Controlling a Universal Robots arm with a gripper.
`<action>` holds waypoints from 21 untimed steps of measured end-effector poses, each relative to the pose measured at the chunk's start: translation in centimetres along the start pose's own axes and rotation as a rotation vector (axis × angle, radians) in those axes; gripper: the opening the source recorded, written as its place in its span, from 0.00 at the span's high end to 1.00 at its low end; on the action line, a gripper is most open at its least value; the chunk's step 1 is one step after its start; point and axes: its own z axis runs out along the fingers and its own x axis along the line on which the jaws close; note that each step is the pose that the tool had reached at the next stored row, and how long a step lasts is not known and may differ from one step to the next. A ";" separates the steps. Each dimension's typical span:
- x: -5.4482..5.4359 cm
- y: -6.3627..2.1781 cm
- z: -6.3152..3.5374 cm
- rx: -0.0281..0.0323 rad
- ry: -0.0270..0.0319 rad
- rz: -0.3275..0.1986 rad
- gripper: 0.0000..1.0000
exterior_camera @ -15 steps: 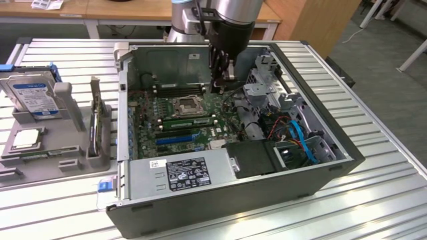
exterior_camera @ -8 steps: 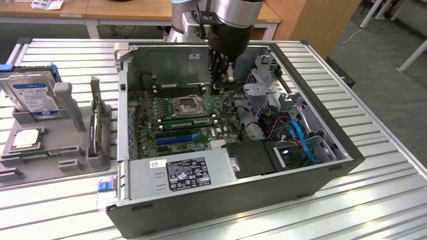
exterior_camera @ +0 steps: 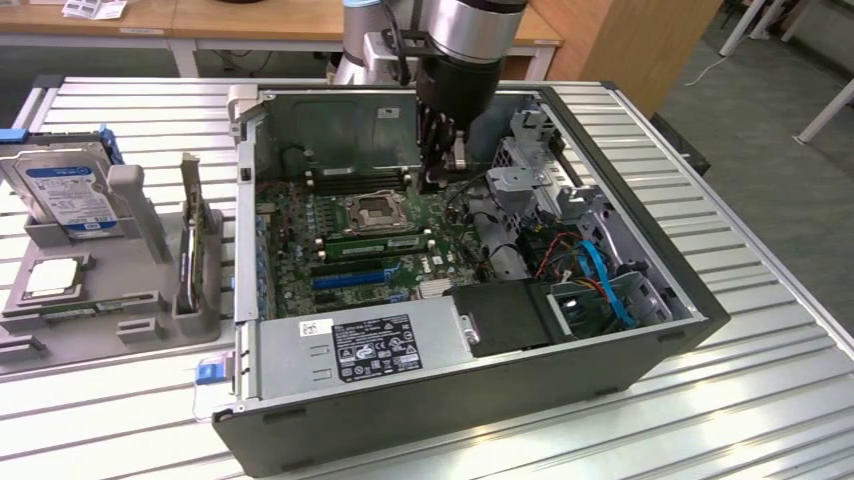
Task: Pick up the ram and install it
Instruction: 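Press down the ram until it locks into place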
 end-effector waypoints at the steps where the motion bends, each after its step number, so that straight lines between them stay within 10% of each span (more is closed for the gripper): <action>1: 0.0 0.00 0.09 0.0000 0.0000 0.000 0.90; 21: 0.0 -0.06 1.42 0.0001 -0.0001 0.000 0.90</action>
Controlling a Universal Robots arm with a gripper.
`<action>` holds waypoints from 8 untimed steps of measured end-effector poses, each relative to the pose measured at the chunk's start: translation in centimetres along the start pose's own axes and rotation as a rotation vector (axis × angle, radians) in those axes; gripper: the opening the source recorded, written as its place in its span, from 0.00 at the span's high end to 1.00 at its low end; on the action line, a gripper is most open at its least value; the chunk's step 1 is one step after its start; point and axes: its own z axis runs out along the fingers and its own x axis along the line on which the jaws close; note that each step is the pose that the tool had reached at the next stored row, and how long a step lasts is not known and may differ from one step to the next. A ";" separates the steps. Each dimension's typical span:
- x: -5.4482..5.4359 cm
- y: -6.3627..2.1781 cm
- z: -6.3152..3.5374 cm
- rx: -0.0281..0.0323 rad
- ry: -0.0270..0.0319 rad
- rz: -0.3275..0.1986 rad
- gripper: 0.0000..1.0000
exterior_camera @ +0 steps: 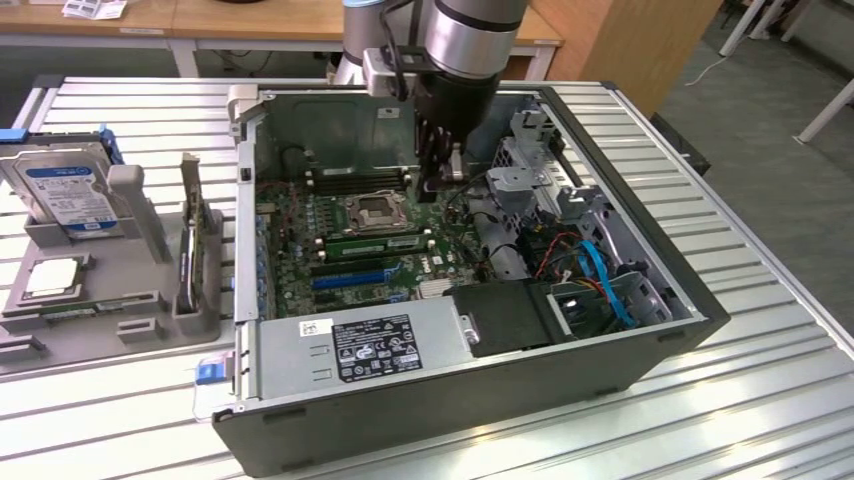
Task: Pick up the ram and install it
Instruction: 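Press down the ram until it locks into place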
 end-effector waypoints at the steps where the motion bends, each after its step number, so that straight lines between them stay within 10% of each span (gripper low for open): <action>1: 0.0 0.00 0.05 0.0000 0.0001 0.000 0.90; 8: 0.0 -0.02 0.44 0.0000 0.0001 0.000 0.90</action>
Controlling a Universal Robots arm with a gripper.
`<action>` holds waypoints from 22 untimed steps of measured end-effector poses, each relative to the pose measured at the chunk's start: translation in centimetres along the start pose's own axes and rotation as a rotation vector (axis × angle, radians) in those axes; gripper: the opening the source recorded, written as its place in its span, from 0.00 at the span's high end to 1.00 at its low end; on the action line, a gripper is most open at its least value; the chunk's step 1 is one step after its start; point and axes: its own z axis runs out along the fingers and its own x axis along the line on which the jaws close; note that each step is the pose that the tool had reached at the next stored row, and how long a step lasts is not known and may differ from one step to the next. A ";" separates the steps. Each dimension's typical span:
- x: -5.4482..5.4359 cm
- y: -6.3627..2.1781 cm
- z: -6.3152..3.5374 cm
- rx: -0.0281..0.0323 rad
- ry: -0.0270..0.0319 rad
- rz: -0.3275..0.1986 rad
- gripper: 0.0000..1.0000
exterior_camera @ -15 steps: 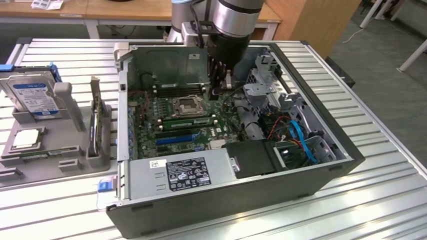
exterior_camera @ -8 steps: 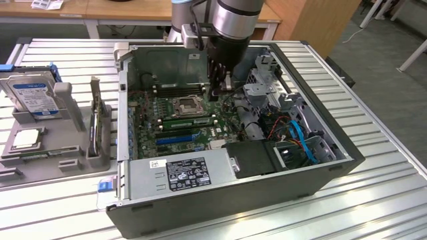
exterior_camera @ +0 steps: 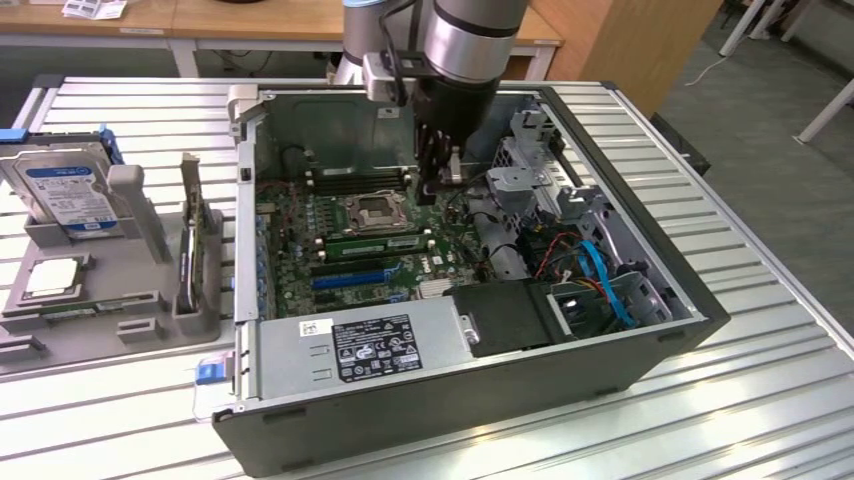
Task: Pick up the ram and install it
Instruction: 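Press down the ram until it locks into place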
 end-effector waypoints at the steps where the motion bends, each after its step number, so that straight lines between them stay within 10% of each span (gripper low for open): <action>1: 0.0 0.00 0.05 0.0000 0.0000 0.000 0.90; 22: 0.0 -0.06 1.27 0.0000 0.0000 0.000 0.90</action>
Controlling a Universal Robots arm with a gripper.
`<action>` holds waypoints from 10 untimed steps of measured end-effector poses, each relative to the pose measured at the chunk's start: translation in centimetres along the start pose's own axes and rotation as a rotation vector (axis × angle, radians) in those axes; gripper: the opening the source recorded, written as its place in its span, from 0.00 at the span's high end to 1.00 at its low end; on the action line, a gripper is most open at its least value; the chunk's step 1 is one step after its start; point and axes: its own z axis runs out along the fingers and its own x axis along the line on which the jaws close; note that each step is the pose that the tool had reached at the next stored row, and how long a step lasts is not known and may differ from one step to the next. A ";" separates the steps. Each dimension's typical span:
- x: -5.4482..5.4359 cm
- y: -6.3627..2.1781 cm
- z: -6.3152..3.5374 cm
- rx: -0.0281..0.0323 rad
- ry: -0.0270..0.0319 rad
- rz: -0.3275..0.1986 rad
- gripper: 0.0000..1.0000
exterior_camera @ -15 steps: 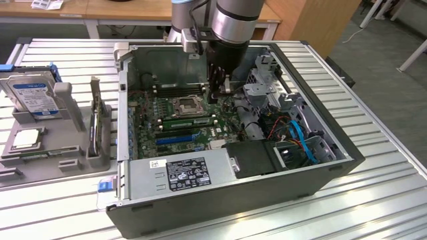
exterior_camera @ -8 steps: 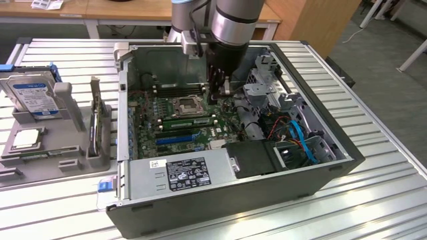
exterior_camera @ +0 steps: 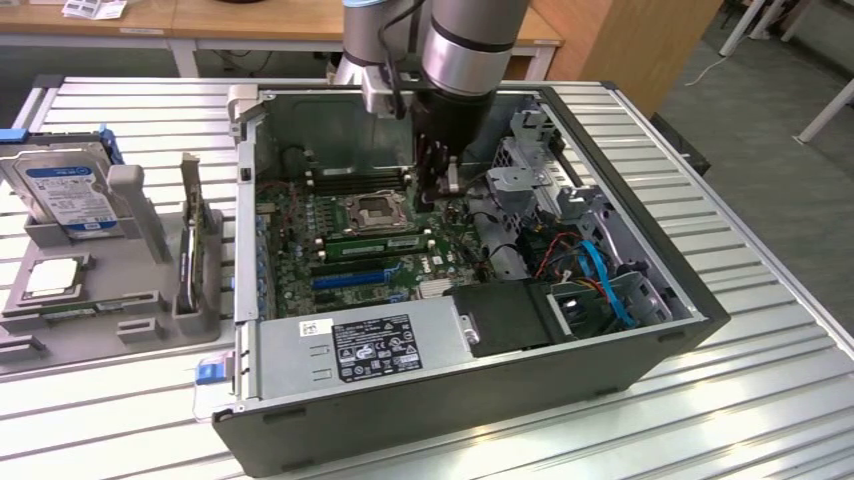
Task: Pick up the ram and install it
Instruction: 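Press down the ram until it locks into place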
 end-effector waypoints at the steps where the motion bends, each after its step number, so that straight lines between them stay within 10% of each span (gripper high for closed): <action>1: 0.0 0.00 0.07 0.0000 -0.0001 0.000 0.90; 10: 0.0 -0.03 0.64 0.0000 0.0000 0.000 0.90</action>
